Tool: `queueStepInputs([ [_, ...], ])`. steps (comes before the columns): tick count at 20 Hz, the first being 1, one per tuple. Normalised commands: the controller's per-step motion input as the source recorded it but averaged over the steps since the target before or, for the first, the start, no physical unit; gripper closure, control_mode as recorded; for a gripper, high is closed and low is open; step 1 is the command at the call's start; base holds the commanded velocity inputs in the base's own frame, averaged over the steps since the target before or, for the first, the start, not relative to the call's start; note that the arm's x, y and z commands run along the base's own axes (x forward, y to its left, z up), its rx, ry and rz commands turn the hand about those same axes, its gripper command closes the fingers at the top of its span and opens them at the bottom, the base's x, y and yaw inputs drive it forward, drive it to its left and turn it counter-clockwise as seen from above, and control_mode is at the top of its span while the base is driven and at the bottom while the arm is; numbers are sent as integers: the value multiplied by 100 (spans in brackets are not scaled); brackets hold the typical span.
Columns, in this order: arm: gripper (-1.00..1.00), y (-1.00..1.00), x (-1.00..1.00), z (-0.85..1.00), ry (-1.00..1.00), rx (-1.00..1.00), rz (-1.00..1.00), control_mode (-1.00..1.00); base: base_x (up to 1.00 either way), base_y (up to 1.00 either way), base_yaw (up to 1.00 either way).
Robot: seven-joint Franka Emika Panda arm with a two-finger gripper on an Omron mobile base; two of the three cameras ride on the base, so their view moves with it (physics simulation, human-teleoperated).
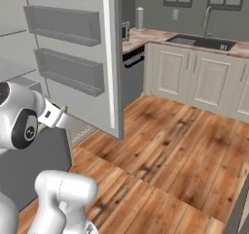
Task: Transport the fish from the fridge to the microwave and turn on the microwave.
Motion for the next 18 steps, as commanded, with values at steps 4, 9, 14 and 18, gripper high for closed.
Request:
queueStepInputs([
  [4,100,0,0,0,0,0,0,100,5,-29,-13],
  [9,100,0,0,0,0,0,0,100,5,-40,-5],
  [14,100,0,0,0,0,0,0,100,7,-48,-2],
  [18,100,0,0,0,0,0,0,100,11,-52,-3],
])
